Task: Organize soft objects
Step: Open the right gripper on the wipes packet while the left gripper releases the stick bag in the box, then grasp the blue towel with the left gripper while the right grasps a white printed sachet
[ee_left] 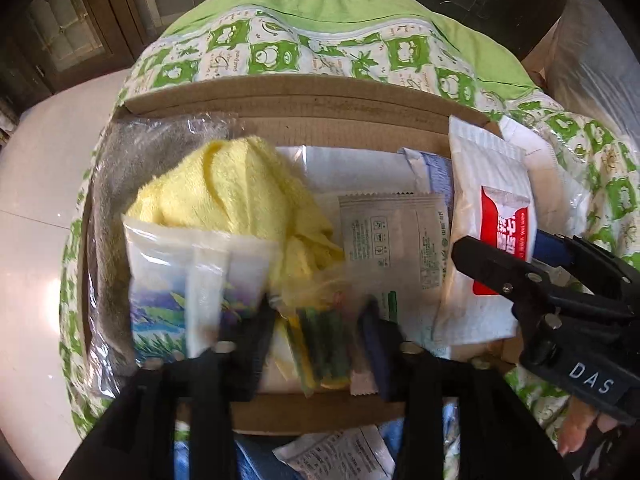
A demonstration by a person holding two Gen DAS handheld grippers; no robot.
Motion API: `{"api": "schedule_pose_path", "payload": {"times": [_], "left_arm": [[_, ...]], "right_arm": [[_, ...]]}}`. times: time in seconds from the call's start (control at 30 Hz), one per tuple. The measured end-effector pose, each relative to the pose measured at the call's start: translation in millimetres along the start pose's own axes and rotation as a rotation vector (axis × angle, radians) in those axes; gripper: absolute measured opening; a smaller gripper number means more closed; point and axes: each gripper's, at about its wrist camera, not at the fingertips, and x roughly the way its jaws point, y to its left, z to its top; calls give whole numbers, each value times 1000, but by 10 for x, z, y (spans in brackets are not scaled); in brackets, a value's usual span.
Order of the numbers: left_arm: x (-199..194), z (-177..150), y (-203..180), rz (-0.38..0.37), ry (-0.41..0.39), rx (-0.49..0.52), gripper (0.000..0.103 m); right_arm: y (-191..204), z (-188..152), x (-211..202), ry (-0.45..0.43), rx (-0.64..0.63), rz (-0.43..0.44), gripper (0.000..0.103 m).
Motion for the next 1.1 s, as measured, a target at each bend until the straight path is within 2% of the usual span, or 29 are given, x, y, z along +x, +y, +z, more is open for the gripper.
{"api": "schedule_pose_path", "payload": {"times": [0.23, 0.47, 0.6, 0.8, 1.1], "left_arm": [[-253, -220, -86, 55, -53, 50, 72], [-538, -644, 33, 49, -94, 46, 74], [-635, -958, 246, 33, -100, -8, 74], [-583, -1314, 365, 20, -97, -74, 74], [-588, -1709, 422, 4, -88, -122, 74]], "right_arm": [[-77, -194, -208, -25, 48, 32, 67], [-86, -442, -476, -70, 52, 27, 70], [-94, -689, -530, -45, 72, 59, 70], [-58, -993, -518, 7, 67, 64, 70], [-17, -1239, -492, 48, 66, 78, 70]]}}
